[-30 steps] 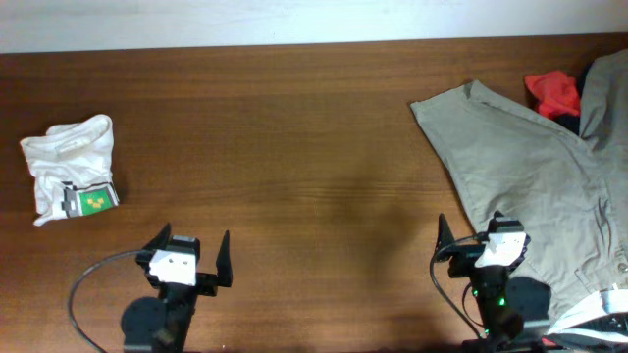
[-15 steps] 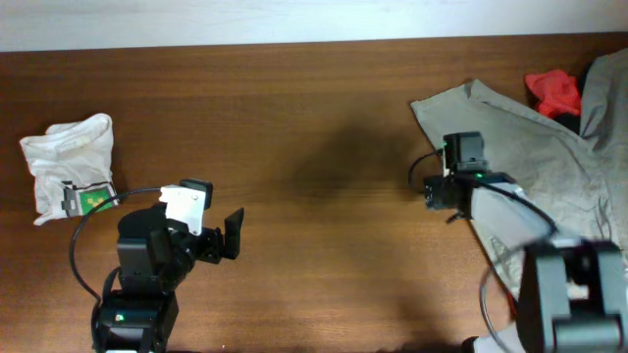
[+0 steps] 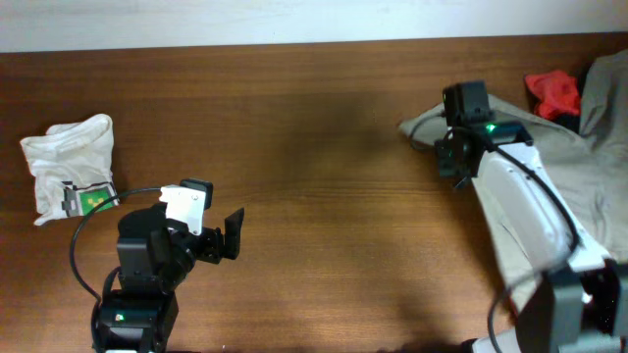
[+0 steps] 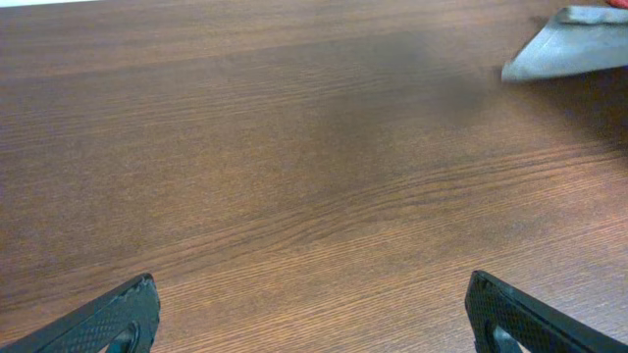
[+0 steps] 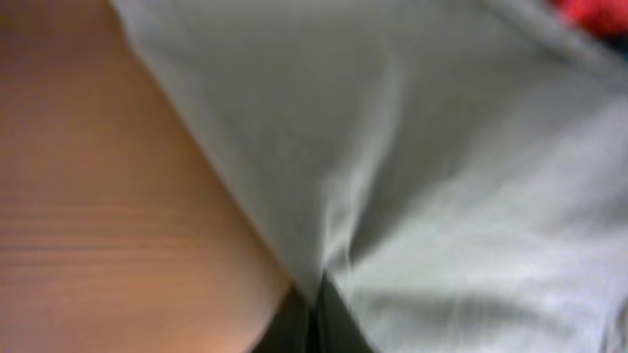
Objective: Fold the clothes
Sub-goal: 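Grasp the khaki trousers with the right gripper and drag them left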
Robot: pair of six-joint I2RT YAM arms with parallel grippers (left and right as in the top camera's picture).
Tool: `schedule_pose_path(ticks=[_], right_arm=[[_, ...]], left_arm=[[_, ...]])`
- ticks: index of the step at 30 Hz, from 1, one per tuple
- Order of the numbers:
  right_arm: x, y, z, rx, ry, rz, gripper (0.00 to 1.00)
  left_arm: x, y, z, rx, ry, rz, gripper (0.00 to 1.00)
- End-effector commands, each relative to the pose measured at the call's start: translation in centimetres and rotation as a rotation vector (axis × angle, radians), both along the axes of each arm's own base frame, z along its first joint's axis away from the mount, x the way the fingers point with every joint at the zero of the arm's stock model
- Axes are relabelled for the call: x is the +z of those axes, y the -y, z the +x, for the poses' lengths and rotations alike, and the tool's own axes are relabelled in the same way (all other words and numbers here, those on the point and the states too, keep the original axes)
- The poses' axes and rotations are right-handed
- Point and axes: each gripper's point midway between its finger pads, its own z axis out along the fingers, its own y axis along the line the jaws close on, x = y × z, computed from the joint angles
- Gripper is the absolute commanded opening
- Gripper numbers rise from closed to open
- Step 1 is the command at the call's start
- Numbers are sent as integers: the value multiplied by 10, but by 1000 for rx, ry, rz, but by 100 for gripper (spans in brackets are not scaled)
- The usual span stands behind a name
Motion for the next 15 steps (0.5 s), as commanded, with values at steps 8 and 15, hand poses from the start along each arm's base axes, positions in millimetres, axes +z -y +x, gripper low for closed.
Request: schedule_pose_path(ticks=[8, 15], right_arm=[[47, -286, 9, 512, 276, 478, 4], [74, -179, 10, 287, 294, 261, 73]], left_arm=[[9, 2, 1, -4, 19, -18, 100], [22, 17, 7, -67, 63, -89, 99]])
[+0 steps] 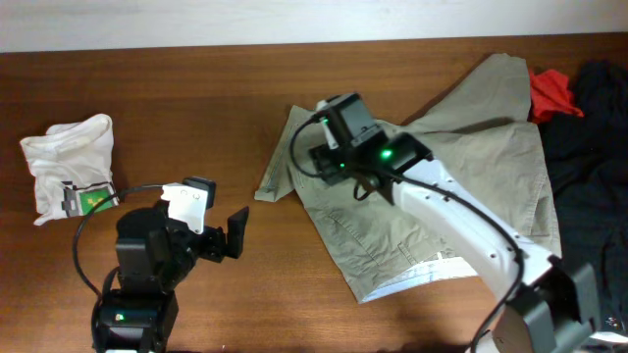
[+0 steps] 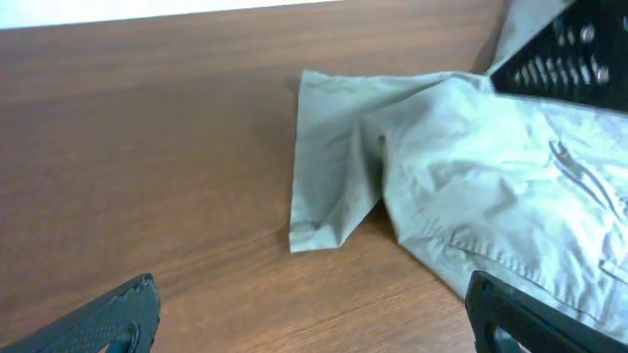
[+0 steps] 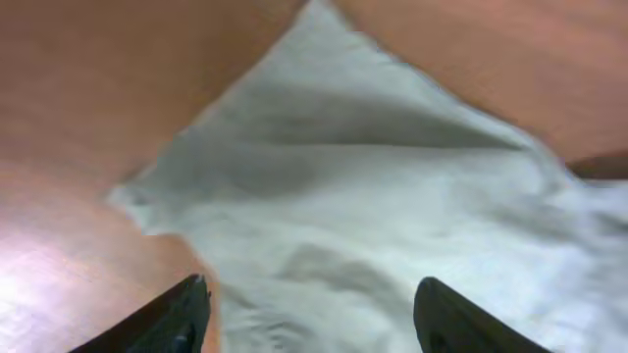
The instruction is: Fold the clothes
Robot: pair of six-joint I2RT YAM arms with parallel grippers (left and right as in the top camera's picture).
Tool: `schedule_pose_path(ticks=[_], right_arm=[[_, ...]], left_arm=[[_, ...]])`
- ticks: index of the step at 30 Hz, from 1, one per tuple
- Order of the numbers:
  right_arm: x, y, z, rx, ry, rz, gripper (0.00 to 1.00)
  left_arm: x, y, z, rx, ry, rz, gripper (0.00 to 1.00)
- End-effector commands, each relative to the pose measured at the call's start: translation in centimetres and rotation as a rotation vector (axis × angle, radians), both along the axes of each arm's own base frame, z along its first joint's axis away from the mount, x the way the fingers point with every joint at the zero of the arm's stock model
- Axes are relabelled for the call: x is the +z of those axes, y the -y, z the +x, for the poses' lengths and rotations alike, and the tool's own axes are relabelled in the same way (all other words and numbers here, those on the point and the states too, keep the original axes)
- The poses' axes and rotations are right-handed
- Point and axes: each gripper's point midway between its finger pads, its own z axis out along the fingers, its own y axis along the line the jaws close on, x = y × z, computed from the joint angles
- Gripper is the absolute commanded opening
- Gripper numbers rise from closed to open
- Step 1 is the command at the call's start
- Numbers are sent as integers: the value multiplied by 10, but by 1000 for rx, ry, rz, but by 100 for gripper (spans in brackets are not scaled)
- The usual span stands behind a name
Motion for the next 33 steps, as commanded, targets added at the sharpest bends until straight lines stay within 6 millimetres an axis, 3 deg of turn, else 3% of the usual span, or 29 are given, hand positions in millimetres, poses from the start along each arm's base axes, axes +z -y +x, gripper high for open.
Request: schedule_pose_path(ticks=[1, 3, 5, 9, 11, 13, 15, 17, 20, 21, 25, 28, 30, 32, 33], right_arm=[[65, 62, 0, -148, 126, -5, 87], [81, 95, -16, -203, 115, -11, 91], [82, 120, -33, -246, 69, -38, 100], [77, 126, -38, -256, 39, -55, 99], [77, 126, -38, -256, 38, -55, 99], [77, 126, -38, -256, 38, -55, 99], [76, 127, -40, -256, 33, -58, 99], [75, 127, -41, -256, 26, -62, 99], [74, 128, -42, -255, 21, -65, 99], [74, 128, -43, -255, 16, -67, 99], [71, 130, -47, -254, -2, -76, 99], [71, 130, -47, -254, -2, -76, 99], [70, 130, -48, -254, -8, -80, 99], [69, 131, -49, -254, -14, -82, 99], [69, 131, -50, -254, -15, -83, 99]], left_arm=[[7, 6, 10, 22, -17, -107, 99], [-20, 16, 16, 26, -151, -187, 99], [-62, 24, 23, 63, -338, -254, 99], [-144, 65, 30, 60, -675, -443, 99], [-164, 80, 35, 39, -707, -466, 93], [-159, 80, 52, 29, -627, -467, 89], [-155, 70, 70, 76, -536, -431, 77], [-157, 64, 75, 128, -529, -427, 76], [-164, 63, 67, 259, -646, -535, 77], [-167, 60, 64, 365, -708, -608, 82], [-174, 34, 76, 672, -694, -702, 87], [-172, 45, 81, 663, -657, -700, 83], [-186, 58, 80, 649, -682, -697, 82], [-199, 63, 84, 655, -699, -719, 60], [-196, 64, 91, 641, -670, -735, 30]])
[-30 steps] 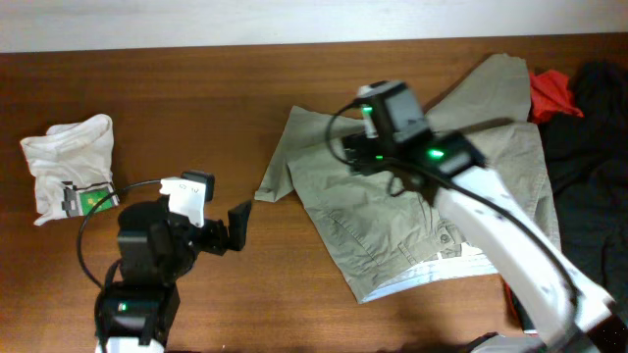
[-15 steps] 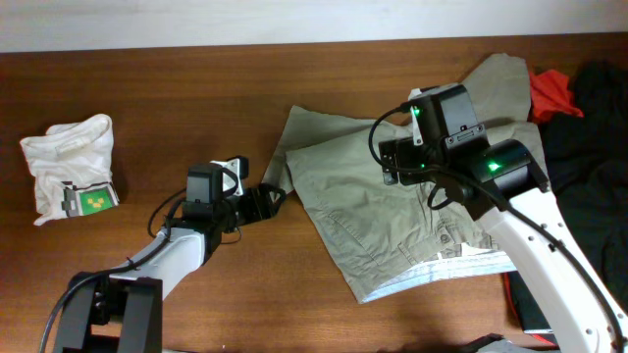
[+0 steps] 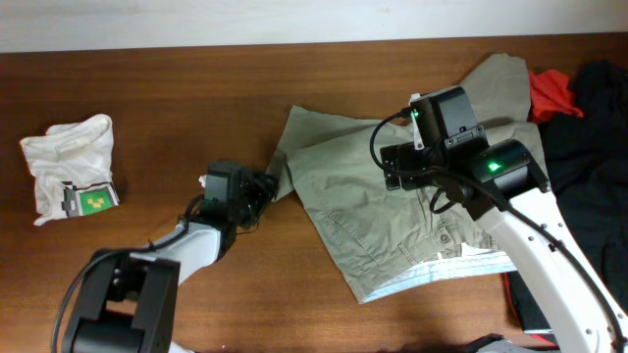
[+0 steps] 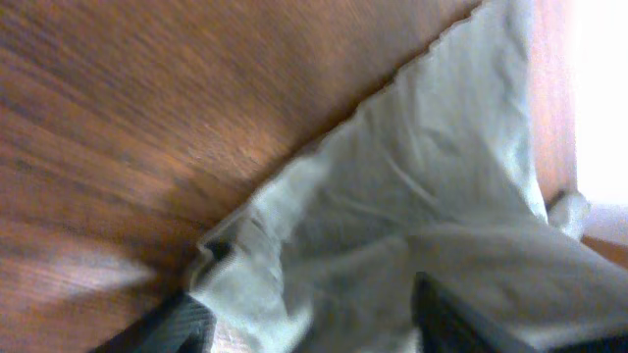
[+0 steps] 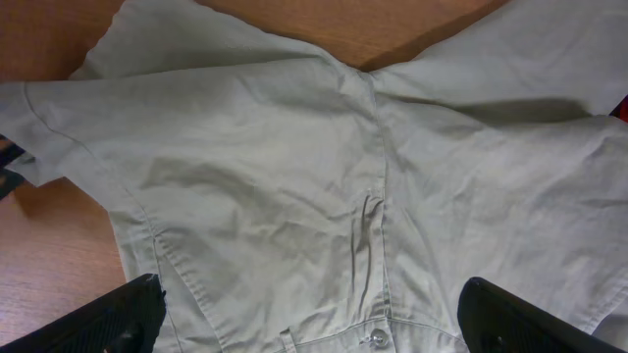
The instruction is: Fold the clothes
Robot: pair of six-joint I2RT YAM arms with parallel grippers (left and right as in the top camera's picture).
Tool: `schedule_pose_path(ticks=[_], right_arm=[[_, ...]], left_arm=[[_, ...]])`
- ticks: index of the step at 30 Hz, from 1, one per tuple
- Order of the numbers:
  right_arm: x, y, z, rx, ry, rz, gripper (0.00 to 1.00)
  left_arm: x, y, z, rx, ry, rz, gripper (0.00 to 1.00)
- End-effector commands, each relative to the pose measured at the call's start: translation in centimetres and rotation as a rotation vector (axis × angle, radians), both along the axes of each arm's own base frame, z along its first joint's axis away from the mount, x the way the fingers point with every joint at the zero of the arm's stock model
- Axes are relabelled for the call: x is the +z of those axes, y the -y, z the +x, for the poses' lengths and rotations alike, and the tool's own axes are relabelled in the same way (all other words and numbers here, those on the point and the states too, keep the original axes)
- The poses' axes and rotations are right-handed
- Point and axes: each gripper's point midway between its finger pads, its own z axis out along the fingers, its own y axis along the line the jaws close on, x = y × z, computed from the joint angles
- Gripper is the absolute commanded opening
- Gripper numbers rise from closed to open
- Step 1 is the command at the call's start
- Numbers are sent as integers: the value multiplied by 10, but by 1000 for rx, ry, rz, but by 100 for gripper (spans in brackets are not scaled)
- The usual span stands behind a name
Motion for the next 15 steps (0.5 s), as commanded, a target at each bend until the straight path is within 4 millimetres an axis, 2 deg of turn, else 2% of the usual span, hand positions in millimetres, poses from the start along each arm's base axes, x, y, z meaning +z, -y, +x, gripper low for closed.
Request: schedule_pose_path(ticks=[1, 2, 4, 6, 7, 8, 9, 11, 12, 14, 15], right_arm=[[4, 5, 0, -16, 13, -8, 99], [4, 5, 1, -17, 13, -9, 99], [4, 5, 0, -16, 12, -8, 99], [4, 5, 0, -16, 12, -8, 99], [4, 5, 0, -16, 12, -8, 99], [4, 5, 0, -16, 12, -8, 99], [4, 5, 0, -16, 12, -8, 99], [3, 5, 0, -16, 10, -9, 99], [3, 5, -1, -16, 4, -12, 99], [3, 5, -2, -17, 3, -12, 99], [3, 5, -2, -17, 3, -12, 99]], left_arm=[[-14, -3, 7, 39, 11, 6, 1], [5, -10, 29, 71, 121, -4, 1], [62, -50, 84, 184, 327, -35, 1], [148, -109, 142, 280, 537, -10, 1], [200, -140, 167, 281, 614, 92, 60], [217, -145, 172, 188, 591, 207, 99], [212, -137, 169, 107, 555, 232, 99], [172, -107, 142, -50, 375, 165, 99], [124, -95, 99, -91, 103, 123, 99], [84, -79, 33, -175, -204, 111, 99], [75, -69, 7, -239, -301, 119, 99]])
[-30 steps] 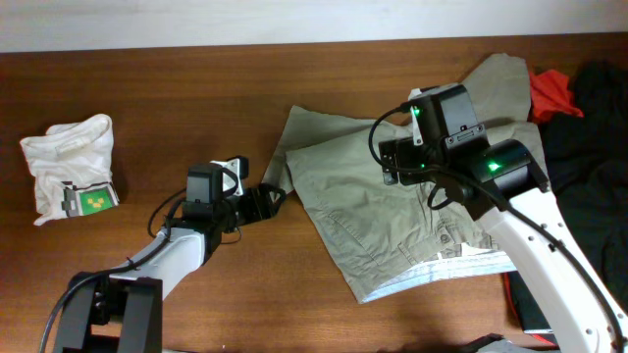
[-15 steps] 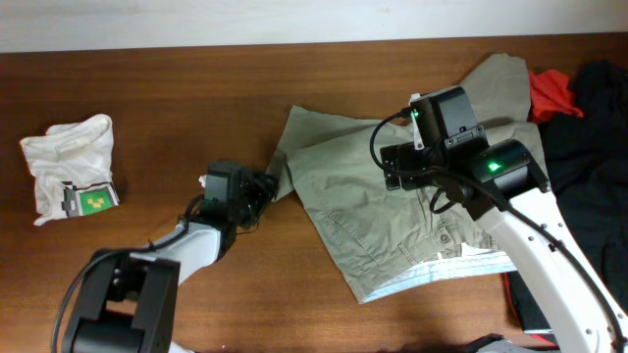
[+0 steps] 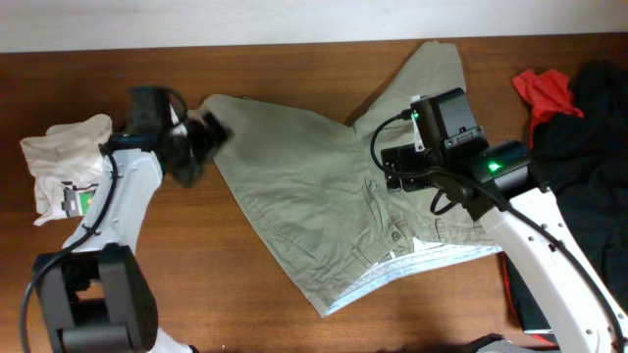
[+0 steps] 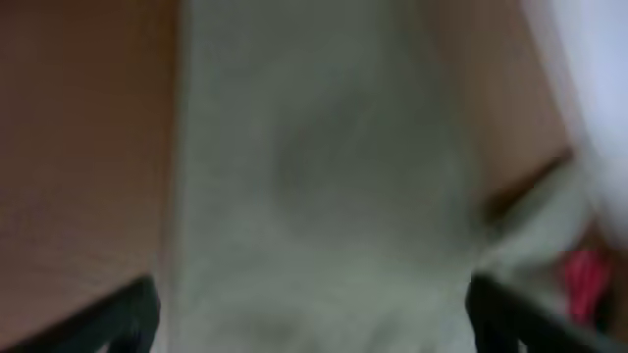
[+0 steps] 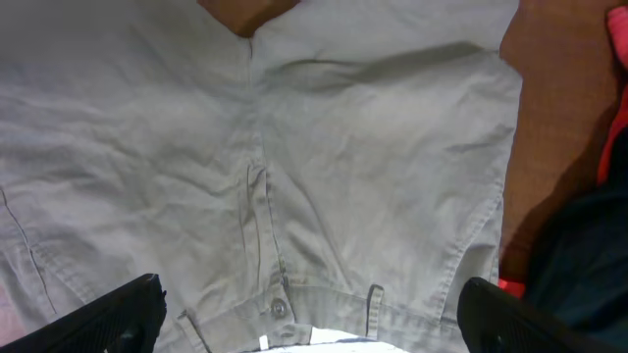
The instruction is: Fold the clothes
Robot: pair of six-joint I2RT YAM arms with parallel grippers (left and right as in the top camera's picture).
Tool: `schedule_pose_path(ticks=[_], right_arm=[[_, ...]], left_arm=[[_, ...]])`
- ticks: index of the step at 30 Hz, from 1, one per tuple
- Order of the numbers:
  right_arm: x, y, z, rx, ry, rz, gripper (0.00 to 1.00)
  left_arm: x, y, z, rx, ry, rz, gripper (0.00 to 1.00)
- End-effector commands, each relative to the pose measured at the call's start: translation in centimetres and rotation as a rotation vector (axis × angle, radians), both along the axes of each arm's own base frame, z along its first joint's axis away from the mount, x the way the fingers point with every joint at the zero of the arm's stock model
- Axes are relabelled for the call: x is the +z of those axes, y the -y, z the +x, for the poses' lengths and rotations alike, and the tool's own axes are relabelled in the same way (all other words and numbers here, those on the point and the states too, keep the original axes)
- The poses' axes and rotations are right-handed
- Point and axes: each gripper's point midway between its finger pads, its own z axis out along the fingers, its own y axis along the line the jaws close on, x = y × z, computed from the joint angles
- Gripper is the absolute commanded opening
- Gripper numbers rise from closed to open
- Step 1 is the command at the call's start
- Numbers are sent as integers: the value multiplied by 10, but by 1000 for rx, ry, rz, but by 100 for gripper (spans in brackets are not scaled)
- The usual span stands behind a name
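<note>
Khaki trousers (image 3: pixel 334 196) lie spread across the middle of the table, one leg reaching far left and the waist toward the front. My left gripper (image 3: pixel 196 142) sits at the end of that left leg. In the blurred left wrist view, khaki fabric (image 4: pixel 314 176) fills the space between its wide-apart fingertips, so the left gripper (image 4: pixel 309 319) is open. My right gripper (image 3: pixel 402 172) hovers open over the fly and waistband. The right wrist view shows the right gripper (image 5: pixel 314 319) with nothing held, above the waist button (image 5: pixel 280 309).
A folded white shirt (image 3: pixel 69 162) with a green print lies at the far left, close to my left arm. A red cloth (image 3: pixel 540 93) and a black garment (image 3: pixel 589 108) are piled at the right edge. Bare wood shows along the front left.
My left gripper has moved from the leg hem near the table's middle to the far left. The trouser leg now stretches out leftward, and its fingers stand wider apart. The right gripper has stayed put.
My right gripper was shut on the trousers at the right-hand pile while the left rested open at the front. Then the trousers lay mid-table with the right gripper open over them. Then my left gripper was at a leg hem, and now that leg lies stretched leftward.
</note>
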Motion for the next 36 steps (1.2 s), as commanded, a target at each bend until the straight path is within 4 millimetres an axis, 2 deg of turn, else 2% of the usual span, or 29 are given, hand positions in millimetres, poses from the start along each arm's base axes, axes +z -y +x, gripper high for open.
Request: schedule_pose_path(ticks=[1, 2, 3, 5, 6, 9, 11, 15, 16, 17, 18, 19, 20, 21, 23, 25, 27, 29, 30, 31, 32, 33, 34, 35, 36], right_arm=[[4, 5, 2, -20, 17, -8, 99], [4, 9, 3, -32, 18, -6, 99], [4, 19, 6, -67, 18, -3, 99], [4, 38, 9, -125, 14, -4, 99], [3, 49, 8, -154, 3, -8, 99], [0, 62, 5, -188, -16, -16, 98], [0, 62, 5, -188, -19, -16, 99], [-2, 63, 2, -188, -33, -21, 99], [-2, 63, 2, -188, -34, -21, 99], [-2, 63, 1, -188, -37, -22, 99], [-3, 63, 0, -188, -40, -23, 99], [-3, 63, 0, -188, -41, -23, 99], [-3, 63, 0, -188, -42, -23, 99], [-3, 64, -1, -188, -45, -24, 99], [-4, 64, -2, -188, -52, -27, 99], [-4, 64, -3, -188, -54, -27, 99], [-4, 64, -3, -188, -54, -27, 99], [-4, 64, -3, -188, -54, -27, 99], [-4, 64, -3, -188, -54, -27, 99], [-5, 64, -3, -188, -55, -27, 99], [-4, 64, -3, -188, -54, -27, 99], [-4, 64, -3, -188, -54, -27, 99], [-5, 64, -3, -188, -55, -27, 99], [-5, 64, -3, -188, -57, -28, 99], [-5, 64, -3, -188, -60, -28, 99]], left_arm=[[-22, 36, -77, -211, -275, 4, 99], [-27, 47, -92, -247, -324, 6, 99], [-38, 71, -118, -324, -392, 16, 99], [-55, 100, -154, -406, -477, 33, 99], [-69, 115, -183, -415, -562, 45, 99], [-92, 142, -233, -434, -669, 54, 99], [-101, 166, -247, -459, -660, 21, 99], [-106, 192, -269, -502, -657, 38, 98], [-106, 194, -272, -507, -662, 43, 82], [-106, 194, -273, -509, -662, 44, 58], [-106, 193, -274, -509, -666, 46, 44], [-107, 189, -274, -513, -670, 63, 18], [-108, 183, -272, -535, -656, 83, 1], [-109, 170, -270, -521, -672, 113, 1], [-110, 125, -255, -484, -691, 188, 0], [-101, 44, -206, -330, -660, 337, 0], [-73, -23, -143, -173, -533, 372, 1], [-39, -74, -94, -17, -396, 372, 0], [1, -113, -57, 105, -259, 365, 0], [20, -129, -44, 150, -205, 370, 0], [39, -141, -35, 183, -157, 366, 43], [46, -138, -32, 140, -135, 351, 84], [42, -133, -42, 109, -173, 337, 99], [37, -128, -58, 95, -241, 322, 99], [32, -114, -81, 63, -338, 268, 99]])
